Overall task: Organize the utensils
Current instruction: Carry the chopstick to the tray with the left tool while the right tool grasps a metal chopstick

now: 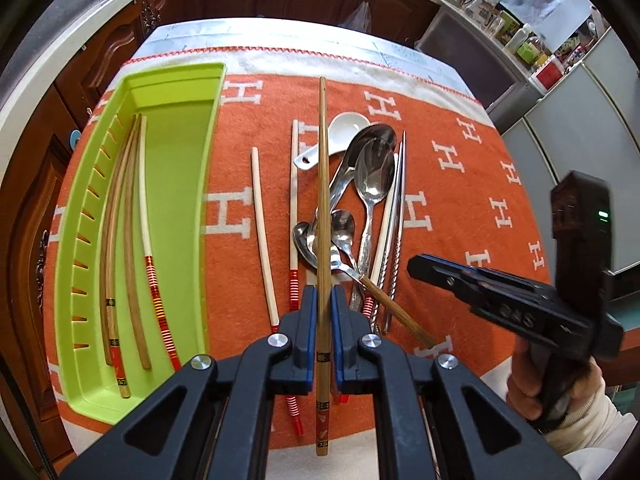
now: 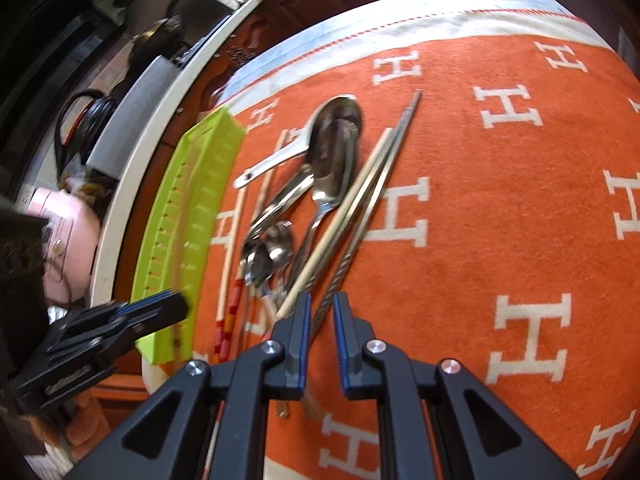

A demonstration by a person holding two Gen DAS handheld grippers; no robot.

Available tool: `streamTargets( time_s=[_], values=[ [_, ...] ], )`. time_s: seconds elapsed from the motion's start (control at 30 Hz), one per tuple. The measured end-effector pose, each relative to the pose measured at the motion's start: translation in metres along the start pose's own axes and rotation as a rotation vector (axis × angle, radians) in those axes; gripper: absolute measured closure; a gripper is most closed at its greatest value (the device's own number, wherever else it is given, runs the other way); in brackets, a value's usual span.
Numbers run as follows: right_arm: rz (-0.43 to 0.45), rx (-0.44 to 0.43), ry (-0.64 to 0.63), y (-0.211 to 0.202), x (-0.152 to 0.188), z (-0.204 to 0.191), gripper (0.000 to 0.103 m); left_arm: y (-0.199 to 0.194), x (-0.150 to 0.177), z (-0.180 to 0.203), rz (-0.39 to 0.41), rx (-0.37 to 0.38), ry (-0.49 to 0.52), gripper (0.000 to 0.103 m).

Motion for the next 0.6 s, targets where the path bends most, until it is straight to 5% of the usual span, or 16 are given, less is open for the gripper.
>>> streamTargets(
  time_s=[0.23,0.6],
  values=[
    [0.000,0.074,0.055,0.010,-0.013,0.011,0.092,-0.012,-0.004,-0.005,0.028,0.028,-0.017,0.099],
    [-0.024,0.363,-0.088,0.024,-0.018,-0.024,0.092,-0.030,-0.009,-0.025,0.060,0.059,-0.067,0.099]
  ],
)
Point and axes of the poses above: each gripper's, at about its wrist camera, not at the fingertips, and y roughly the way its jaws point, z to its right, x to its underside, the point moved 3 cm from there along y, roughly the way its jaws point, and after that the axes turned 8 degrees about -y, right-handed, at the moved point
